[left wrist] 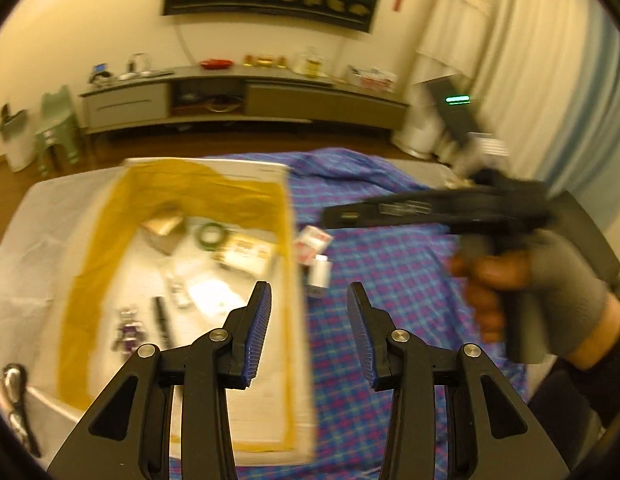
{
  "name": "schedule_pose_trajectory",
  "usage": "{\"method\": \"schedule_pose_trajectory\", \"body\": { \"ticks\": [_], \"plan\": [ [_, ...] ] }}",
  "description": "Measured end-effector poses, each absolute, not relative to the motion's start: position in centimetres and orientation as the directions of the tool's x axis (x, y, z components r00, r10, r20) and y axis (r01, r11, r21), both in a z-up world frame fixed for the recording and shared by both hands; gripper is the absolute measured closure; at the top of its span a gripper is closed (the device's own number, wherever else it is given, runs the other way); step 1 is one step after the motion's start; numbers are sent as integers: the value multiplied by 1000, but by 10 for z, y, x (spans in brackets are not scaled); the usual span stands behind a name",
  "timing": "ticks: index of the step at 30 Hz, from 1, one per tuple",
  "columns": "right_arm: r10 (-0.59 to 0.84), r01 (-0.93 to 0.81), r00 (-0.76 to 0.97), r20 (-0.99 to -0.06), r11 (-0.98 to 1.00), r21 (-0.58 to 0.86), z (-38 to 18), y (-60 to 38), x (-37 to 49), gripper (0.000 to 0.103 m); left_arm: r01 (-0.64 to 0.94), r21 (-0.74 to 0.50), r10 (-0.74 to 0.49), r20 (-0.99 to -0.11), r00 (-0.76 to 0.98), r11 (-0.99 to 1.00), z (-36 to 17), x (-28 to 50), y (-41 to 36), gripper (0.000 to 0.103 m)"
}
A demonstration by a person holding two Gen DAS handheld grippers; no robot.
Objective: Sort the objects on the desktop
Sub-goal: 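Grasp the red-white staples box with the right tool while the left moves toward the white charger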
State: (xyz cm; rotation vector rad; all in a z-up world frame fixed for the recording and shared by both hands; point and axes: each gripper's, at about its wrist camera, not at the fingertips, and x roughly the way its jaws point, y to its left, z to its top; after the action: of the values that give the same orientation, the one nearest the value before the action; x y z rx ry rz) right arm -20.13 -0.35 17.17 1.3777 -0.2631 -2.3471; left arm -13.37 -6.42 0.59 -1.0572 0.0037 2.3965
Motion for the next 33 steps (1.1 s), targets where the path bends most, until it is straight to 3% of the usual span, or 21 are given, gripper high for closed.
{"method": "schedule_pose_trajectory", "body": {
  "ticks": [5, 11, 19, 21, 22, 24, 26, 29, 31, 33],
  "plan": [
    [-452, 63, -347, -822, -885, 460, 119, 15, -237, 48, -472, -187, 449, -714, -537, -862, -2, -134, -48, 61],
    [-377, -106, -304, -875, -899, 424, 71, 13, -274, 47, -435, -229, 451, -722, -524, -871, -5, -145, -64, 61],
    [-276, -68, -342, -898, -946, 317, 59, -4, -294, 43, -451, -240, 473, -709, -523, -860, 0, -139, -55, 61],
    [-236, -14, -336, -912, -967, 255, 62, -10, -293, 59, -453, -232, 468, -711, -525, -861, 0, -138, -49, 61],
    [-234, 8, -341, -910, -969, 247, 65, -9, -293, 63, -452, -232, 467, -714, -522, -861, -1, -138, -46, 61],
    [-229, 35, -346, -910, -972, 231, 71, -4, -288, 85, -461, -227, 469, -715, -519, -858, -2, -137, -41, 61],
    [-219, 49, -351, -911, -975, 215, 77, 6, -283, 91, -464, -217, 461, -721, -517, -859, -3, -137, -34, 61],
    [-295, 40, -332, -896, -953, 300, 75, 24, -281, 90, -442, -214, 445, -727, -524, -871, -6, -141, -31, 61],
    [-358, -14, -310, -881, -924, 381, 69, 32, -283, 78, -415, -219, 431, -730, -531, -883, -6, -144, -33, 61],
    [-389, -37, -299, -871, -908, 418, 65, 29, -285, 51, -409, -225, 432, -726, -535, -884, -6, -146, -36, 61]
  ]
}}
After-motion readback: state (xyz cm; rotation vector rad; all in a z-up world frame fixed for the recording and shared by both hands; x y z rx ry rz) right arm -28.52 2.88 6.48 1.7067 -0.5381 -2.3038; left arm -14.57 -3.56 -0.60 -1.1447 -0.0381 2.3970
